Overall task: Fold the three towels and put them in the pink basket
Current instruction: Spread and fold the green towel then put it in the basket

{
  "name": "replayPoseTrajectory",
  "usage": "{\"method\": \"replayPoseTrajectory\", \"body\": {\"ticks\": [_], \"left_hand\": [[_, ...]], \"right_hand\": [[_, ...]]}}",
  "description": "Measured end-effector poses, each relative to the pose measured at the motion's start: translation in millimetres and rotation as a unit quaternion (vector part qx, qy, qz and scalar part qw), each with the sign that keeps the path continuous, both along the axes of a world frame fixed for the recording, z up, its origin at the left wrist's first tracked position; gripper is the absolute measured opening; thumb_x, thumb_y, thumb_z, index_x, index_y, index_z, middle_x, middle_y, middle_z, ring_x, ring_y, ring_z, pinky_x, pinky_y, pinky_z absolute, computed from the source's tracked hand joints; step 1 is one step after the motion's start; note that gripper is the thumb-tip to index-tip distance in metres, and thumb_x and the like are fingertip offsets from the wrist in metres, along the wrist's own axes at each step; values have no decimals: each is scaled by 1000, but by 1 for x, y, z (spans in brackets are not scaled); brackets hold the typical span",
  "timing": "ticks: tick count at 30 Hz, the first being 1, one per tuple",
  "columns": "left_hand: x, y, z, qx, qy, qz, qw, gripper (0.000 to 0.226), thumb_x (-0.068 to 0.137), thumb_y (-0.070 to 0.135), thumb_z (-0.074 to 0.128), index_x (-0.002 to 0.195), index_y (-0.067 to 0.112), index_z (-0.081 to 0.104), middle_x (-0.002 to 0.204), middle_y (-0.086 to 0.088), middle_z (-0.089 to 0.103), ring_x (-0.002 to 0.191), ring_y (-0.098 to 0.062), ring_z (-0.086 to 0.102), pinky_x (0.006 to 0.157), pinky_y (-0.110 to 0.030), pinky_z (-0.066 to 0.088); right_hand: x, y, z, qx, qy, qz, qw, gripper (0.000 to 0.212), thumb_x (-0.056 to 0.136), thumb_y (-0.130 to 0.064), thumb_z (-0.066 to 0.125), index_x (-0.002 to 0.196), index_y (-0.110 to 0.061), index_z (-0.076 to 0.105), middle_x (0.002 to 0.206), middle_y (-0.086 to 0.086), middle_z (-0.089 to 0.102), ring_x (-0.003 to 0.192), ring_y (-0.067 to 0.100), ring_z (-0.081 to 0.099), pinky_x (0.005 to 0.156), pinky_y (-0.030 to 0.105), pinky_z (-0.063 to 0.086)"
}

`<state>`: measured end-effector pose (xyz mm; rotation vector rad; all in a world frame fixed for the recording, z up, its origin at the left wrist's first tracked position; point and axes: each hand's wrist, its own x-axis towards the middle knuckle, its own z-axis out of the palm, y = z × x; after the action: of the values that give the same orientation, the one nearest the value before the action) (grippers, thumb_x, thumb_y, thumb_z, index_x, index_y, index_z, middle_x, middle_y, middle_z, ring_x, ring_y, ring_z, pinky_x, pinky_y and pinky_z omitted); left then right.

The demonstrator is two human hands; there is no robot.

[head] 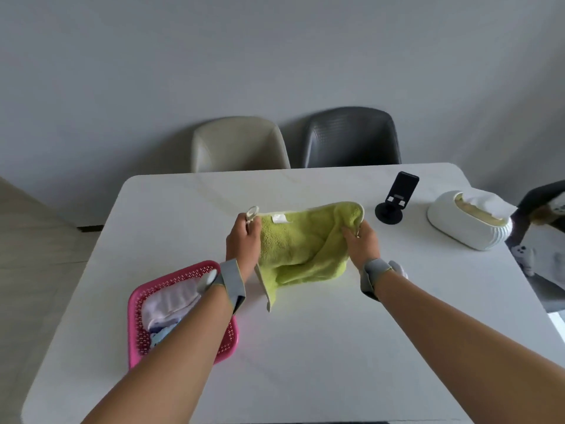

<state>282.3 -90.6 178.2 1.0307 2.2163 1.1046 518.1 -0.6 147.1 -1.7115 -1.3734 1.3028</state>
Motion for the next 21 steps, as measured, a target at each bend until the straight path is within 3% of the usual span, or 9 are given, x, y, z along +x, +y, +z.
{"method": "replayPoseTrajectory", "body": {"ticks": [2, 5, 9, 14, 19, 21], "left_hand": [[-6, 14, -8, -10, 0, -8, 1000, 24, 103, 38, 45, 111, 19, 58, 82, 0, 64, 81, -25, 60, 67, -32, 38], [-20, 39, -24, -17, 12, -11, 1000, 27, 102, 35, 48, 121, 21, 61, 105, -3, 71, 99, -27, 64, 78, -28, 41], [-41, 75, -44, -29, 52, -29, 998, 24, 101, 32, 54, 116, 18, 66, 106, -3, 72, 99, -27, 66, 76, -21, 38], [-59, 119, -68, -55, 61, -26, 996, 32, 99, 31, 56, 125, 17, 65, 115, -4, 72, 107, -24, 64, 80, -17, 36], [-79, 159, -104, -94, 56, -38, 993, 29, 92, 31, 65, 120, 22, 65, 107, -3, 73, 100, -24, 66, 78, -20, 38], [-85, 167, -118, -118, 63, -52, 990, 32, 89, 28, 66, 121, 24, 64, 107, -1, 72, 103, -23, 66, 79, -22, 39]], "right_hand": [[6, 12, -15, 1, -22, -16, 1000, 15, 97, -26, 54, 107, -17, 58, 101, 13, 69, 95, 36, 66, 88, 53, 56], [8, 33, -24, -2, -41, -21, 999, 16, 97, -28, 51, 109, -19, 57, 98, 13, 69, 91, 35, 66, 83, 49, 56], [3, 65, -33, -2, -61, -4, 998, 14, 98, -32, 52, 107, -24, 58, 92, 5, 69, 83, 28, 66, 72, 39, 54], [-1, 107, -62, -24, -84, 17, 996, 24, 101, -36, 50, 110, -14, 51, 85, 2, 58, 73, 23, 57, 58, 32, 40], [-9, 152, -100, -82, -72, 22, 994, 49, 103, -34, 49, 147, -19, 35, 100, 1, 56, 88, 24, 57, 77, 34, 44], [-9, 166, -118, -117, -39, 19, 992, 65, 95, -38, 56, 152, -24, 28, 99, 2, 59, 87, 22, 60, 85, 38, 52]]}}
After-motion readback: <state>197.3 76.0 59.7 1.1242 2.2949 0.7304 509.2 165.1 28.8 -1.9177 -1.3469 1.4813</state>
